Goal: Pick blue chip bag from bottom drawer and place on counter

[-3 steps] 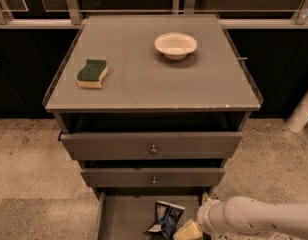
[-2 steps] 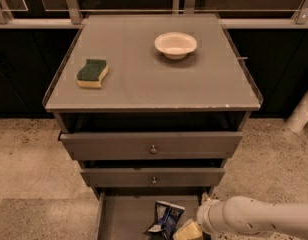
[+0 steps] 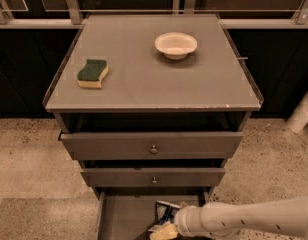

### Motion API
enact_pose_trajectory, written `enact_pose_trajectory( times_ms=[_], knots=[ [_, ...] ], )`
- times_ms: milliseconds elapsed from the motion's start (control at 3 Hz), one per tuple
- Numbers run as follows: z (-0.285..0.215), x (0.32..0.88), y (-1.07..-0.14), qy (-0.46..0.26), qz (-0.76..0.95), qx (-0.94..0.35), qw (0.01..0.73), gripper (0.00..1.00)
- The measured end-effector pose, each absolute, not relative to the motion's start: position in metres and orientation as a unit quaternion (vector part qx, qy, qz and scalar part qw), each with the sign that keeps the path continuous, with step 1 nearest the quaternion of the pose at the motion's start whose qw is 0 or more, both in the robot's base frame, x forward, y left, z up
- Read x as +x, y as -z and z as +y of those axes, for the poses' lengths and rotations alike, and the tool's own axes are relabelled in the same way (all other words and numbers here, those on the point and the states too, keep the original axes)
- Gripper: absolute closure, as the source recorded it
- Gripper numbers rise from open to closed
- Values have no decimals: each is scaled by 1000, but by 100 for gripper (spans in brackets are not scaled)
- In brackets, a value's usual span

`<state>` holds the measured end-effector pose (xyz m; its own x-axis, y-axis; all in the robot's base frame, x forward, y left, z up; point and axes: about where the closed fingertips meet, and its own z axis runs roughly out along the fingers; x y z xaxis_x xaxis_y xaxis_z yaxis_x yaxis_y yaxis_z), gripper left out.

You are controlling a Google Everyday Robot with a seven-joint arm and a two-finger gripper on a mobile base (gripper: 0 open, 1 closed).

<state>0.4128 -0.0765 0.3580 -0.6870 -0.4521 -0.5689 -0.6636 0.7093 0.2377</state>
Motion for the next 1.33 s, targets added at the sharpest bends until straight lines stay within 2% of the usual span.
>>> enact_pose_trajectory(
  times_ms=[667,1333],
  knots=[
    [-66,408,-352,-215,894,-312,238,0],
    [-60,431,-272,-239,914,-249,215,0]
  ],
)
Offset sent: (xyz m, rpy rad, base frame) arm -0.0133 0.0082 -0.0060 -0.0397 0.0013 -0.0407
